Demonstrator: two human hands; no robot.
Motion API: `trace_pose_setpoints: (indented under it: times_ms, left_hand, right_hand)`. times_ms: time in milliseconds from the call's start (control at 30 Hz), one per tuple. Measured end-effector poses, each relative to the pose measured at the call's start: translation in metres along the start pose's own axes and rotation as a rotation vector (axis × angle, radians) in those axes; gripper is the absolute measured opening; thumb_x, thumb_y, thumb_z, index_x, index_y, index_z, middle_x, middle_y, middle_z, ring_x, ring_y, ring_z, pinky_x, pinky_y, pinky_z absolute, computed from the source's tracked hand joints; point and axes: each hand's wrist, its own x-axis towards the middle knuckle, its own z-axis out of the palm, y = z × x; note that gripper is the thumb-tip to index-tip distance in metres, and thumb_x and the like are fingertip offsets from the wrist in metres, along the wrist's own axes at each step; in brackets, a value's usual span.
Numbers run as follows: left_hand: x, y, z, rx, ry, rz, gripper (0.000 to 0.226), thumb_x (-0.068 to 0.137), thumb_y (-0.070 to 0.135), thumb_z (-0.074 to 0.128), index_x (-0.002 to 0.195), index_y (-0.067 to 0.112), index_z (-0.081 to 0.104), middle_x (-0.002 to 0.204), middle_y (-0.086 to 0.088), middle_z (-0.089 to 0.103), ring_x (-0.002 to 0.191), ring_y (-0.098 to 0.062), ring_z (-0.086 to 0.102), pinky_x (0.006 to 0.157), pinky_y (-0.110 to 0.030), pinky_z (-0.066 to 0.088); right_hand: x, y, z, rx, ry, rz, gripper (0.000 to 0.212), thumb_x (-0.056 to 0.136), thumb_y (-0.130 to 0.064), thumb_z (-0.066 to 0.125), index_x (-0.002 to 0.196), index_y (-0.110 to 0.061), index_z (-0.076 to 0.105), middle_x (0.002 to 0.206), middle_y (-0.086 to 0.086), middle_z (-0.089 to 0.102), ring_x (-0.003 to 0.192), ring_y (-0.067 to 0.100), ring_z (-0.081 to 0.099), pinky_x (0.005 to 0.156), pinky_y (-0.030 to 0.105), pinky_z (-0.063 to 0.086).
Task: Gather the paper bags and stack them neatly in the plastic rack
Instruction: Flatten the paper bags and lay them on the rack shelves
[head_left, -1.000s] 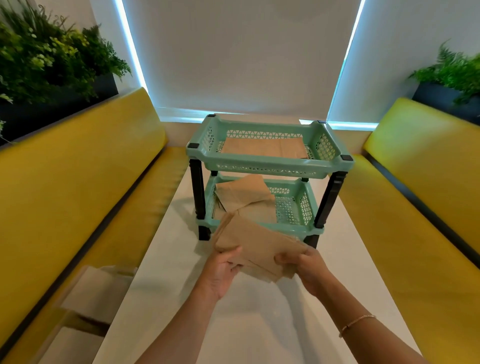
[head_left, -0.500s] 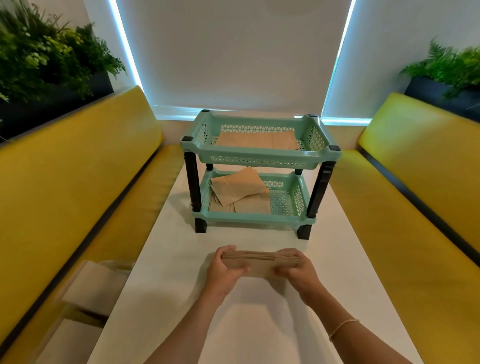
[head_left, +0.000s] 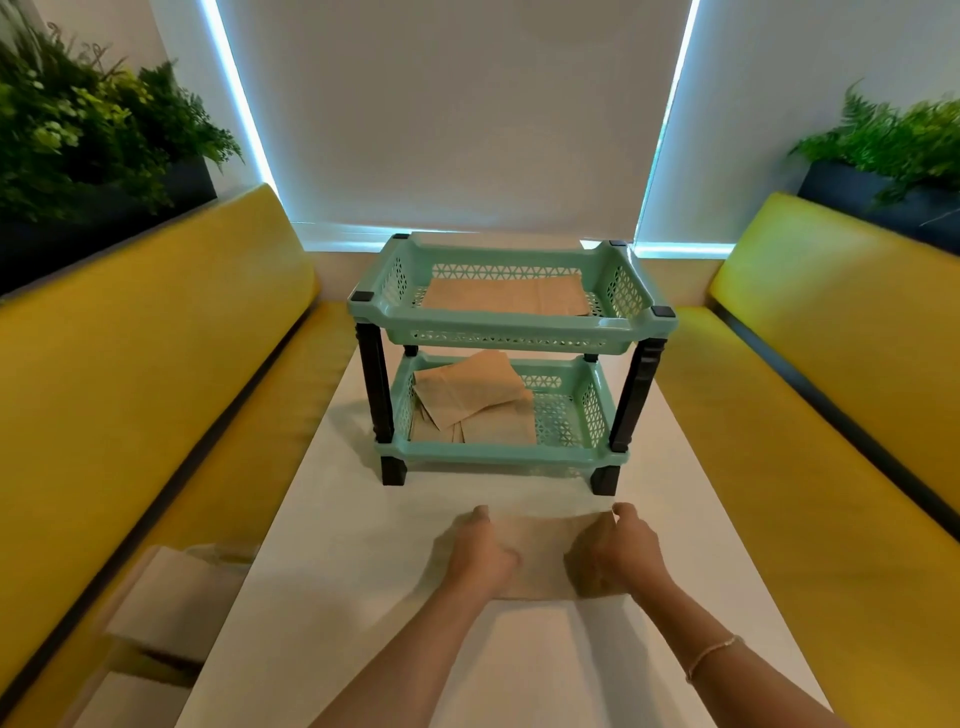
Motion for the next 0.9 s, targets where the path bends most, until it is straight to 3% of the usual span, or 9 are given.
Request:
trace_pose_setpoints:
  times_ms: [100, 167, 267, 333, 500, 567, 700, 800, 900]
  left_hand:
    - [0.002, 0.005, 0.002, 0.209, 0.043, 0.069, 0.059, 0.087, 0.021, 0.06, 0.137, 0.009, 0.031, 0.134, -0.009, 0.043, 0.124, -0.023, 0.041, 0.093, -0.027, 0.039]
    - [0.006, 0.011, -0.005, 0.2, 0.135, 0.129, 0.055, 0.088, 0.022, 0.06, 0.137, 0.015, 0.036, 0.133, -0.005, 0.045, 0.123, -0.022, 0.042, 0.093, -0.029, 0.041]
    - [0.022, 0.025, -0.031, 0.02, 0.322, 0.215, 0.034, 0.09, 0.023, 0.059, 0.122, 0.017, 0.053, 0.12, 0.0, 0.057, 0.107, -0.015, 0.054, 0.08, -0.022, 0.043]
    - [0.045, 0.033, -0.051, -0.033, 0.392, 0.224, 0.026, 0.091, 0.021, 0.056, 0.116, 0.014, 0.056, 0.115, -0.002, 0.06, 0.103, -0.016, 0.056, 0.081, -0.024, 0.043]
    - [0.12, 0.048, -0.092, 0.136, 0.339, 0.128, 0.039, 0.088, 0.015, 0.052, 0.126, 0.011, 0.044, 0.125, -0.012, 0.052, 0.12, -0.028, 0.045, 0.093, -0.038, 0.043]
    - [0.15, 0.048, -0.097, 0.235, 0.259, 0.089, 0.05, 0.087, 0.014, 0.052, 0.135, 0.008, 0.036, 0.137, -0.015, 0.041, 0.129, -0.03, 0.037, 0.101, -0.038, 0.04]
    - [0.191, 0.045, -0.092, 0.267, 0.192, 0.128, 0.051, 0.08, 0.037, 0.063, 0.124, 0.014, 0.05, 0.13, -0.009, 0.051, 0.117, -0.028, 0.049, 0.1, -0.036, 0.041]
    - [0.205, 0.042, -0.085, 0.288, 0.085, 0.124, 0.077, 0.07, 0.048, 0.076, 0.134, 0.02, 0.043, 0.136, -0.003, 0.046, 0.125, -0.026, 0.042, 0.103, -0.031, 0.034]
    - [0.215, 0.04, -0.08, 0.389, 0.066, 0.139, 0.089, 0.07, 0.058, 0.071, 0.142, 0.023, 0.032, 0.147, -0.006, 0.035, 0.135, -0.029, 0.031, 0.112, -0.04, 0.025]
  right_hand:
    - [0.001, -0.006, 0.003, -0.272, 0.092, -0.067, 0.048, 0.091, -0.024, 0.05, 0.135, -0.013, 0.033, 0.125, 0.011, 0.047, 0.117, 0.028, 0.046, 0.09, 0.035, 0.044]
    - [0.003, -0.017, 0.0, -0.379, 0.158, -0.187, 0.046, 0.089, -0.015, 0.049, 0.132, -0.015, 0.036, 0.119, 0.009, 0.051, 0.112, 0.026, 0.048, 0.083, 0.034, 0.046]
    - [0.005, -0.052, -0.008, -0.324, 0.175, -0.374, 0.039, 0.085, -0.014, 0.056, 0.124, -0.015, 0.048, 0.11, 0.007, 0.062, 0.102, 0.024, 0.058, 0.076, 0.03, 0.048]
    - [0.014, -0.078, -0.015, -0.21, 0.164, -0.424, 0.038, 0.086, -0.018, 0.059, 0.123, -0.015, 0.052, 0.112, 0.007, 0.064, 0.101, 0.023, 0.06, 0.08, 0.029, 0.048]
    - [0.058, -0.129, -0.028, -0.037, 0.06, -0.349, 0.044, 0.086, -0.018, 0.062, 0.128, -0.013, 0.05, 0.122, 0.009, 0.06, 0.111, 0.023, 0.057, 0.089, 0.024, 0.043]
    - [0.075, -0.139, -0.026, 0.028, 0.038, -0.312, 0.046, 0.083, -0.013, 0.062, 0.128, -0.01, 0.05, 0.123, 0.011, 0.06, 0.112, 0.025, 0.057, 0.095, 0.029, 0.046]
    - [0.102, -0.143, -0.02, 0.063, 0.013, -0.243, 0.05, 0.082, -0.013, 0.063, 0.13, -0.011, 0.048, 0.122, 0.011, 0.06, 0.11, 0.024, 0.059, 0.097, 0.033, 0.048]
    - [0.117, -0.14, -0.017, 0.134, -0.015, -0.225, 0.052, 0.084, -0.012, 0.063, 0.132, -0.01, 0.045, 0.125, 0.01, 0.057, 0.111, 0.022, 0.059, 0.095, 0.029, 0.049]
    - [0.126, -0.137, -0.017, 0.164, -0.024, -0.221, 0.053, 0.084, -0.013, 0.064, 0.133, -0.008, 0.044, 0.127, 0.01, 0.055, 0.113, 0.021, 0.057, 0.097, 0.027, 0.047]
